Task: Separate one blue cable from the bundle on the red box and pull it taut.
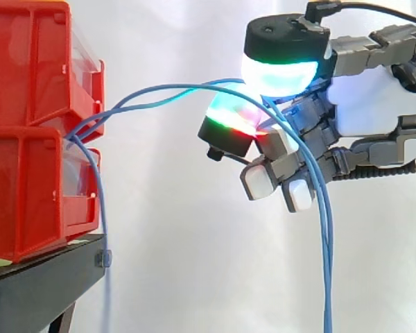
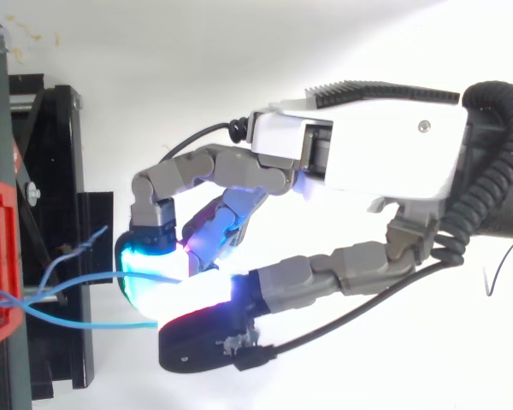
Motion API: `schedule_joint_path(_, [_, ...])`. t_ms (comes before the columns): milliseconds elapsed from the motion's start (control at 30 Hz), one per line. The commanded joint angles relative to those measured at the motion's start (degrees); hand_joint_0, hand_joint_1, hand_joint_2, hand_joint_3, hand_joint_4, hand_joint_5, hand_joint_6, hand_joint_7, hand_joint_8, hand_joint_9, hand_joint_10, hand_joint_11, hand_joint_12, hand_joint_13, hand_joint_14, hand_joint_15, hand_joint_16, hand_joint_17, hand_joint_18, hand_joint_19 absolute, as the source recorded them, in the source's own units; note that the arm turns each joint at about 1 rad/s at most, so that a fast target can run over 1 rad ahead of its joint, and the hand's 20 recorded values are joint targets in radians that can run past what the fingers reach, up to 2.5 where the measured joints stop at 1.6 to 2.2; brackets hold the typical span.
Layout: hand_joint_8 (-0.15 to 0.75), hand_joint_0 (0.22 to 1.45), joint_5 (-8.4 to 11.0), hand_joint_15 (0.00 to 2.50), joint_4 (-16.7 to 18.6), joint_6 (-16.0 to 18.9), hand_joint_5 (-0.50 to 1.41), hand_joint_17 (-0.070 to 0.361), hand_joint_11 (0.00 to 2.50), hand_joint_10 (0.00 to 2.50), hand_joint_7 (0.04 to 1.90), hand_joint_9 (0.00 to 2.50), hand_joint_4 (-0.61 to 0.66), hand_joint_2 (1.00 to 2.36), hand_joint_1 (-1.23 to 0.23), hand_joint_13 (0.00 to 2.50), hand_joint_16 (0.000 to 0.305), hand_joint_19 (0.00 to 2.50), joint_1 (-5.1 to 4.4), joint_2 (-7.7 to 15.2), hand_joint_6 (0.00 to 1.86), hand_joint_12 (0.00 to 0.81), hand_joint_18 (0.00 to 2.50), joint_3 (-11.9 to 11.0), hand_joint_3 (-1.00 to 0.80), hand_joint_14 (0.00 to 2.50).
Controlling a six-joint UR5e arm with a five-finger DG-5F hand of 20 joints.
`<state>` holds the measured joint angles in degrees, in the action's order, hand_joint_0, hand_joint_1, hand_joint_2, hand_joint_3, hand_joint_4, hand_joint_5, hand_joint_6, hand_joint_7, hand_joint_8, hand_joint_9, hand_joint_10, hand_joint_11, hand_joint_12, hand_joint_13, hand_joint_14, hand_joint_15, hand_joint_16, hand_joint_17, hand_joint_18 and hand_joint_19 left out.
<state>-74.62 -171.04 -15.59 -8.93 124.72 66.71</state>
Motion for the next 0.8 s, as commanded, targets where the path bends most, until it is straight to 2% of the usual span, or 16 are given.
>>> schedule_joint_path(0, [0.322,0.65,0.00,0.47,0.00,-0.05,-0.10,0.092,0.88,0.01,1.20,1.00,0.17,1.01,-0.79,0.87,0.041,0.54,-0.04,0.00,0.58,0.352,0.91,0.00,-0.14,0.01])
schedule_joint_path(133, [0.329,0.57,0.00,0.48,0.00,-0.14,-0.11,0.096,0.86,0.01,1.15,1.00,0.18,1.01,-0.72,0.87,0.043,0.56,-0.04,0.00,0.60,0.361,0.92,0.00,-0.30,0.01])
schedule_joint_path(200, [0.317,0.56,0.00,0.48,0.00,-0.14,-0.10,0.090,0.85,0.02,1.17,1.00,0.16,1.01,-0.62,0.86,0.040,0.58,-0.04,0.00,0.60,0.347,0.89,0.00,-0.37,0.01])
schedule_joint_path(333, [0.320,0.59,0.00,0.48,0.00,-0.14,-0.09,0.088,0.85,0.02,1.20,1.02,0.14,1.01,-0.49,0.86,0.039,0.60,0.05,0.00,0.59,0.342,0.88,0.00,-0.35,0.01])
schedule_joint_path(500, [0.343,0.63,0.00,0.46,0.00,-0.40,-0.08,0.098,0.83,0.01,1.19,1.03,0.18,1.01,-0.60,0.88,0.044,0.55,-0.13,-0.53,0.57,0.369,0.94,0.00,-0.19,0.01])
schedule_joint_path(767, [0.344,0.63,0.00,0.46,0.00,-0.49,-0.08,0.099,0.85,0.01,1.20,1.03,0.22,1.01,-0.66,0.89,0.044,0.52,-0.04,-0.61,0.58,0.372,0.95,0.00,-0.12,0.01])
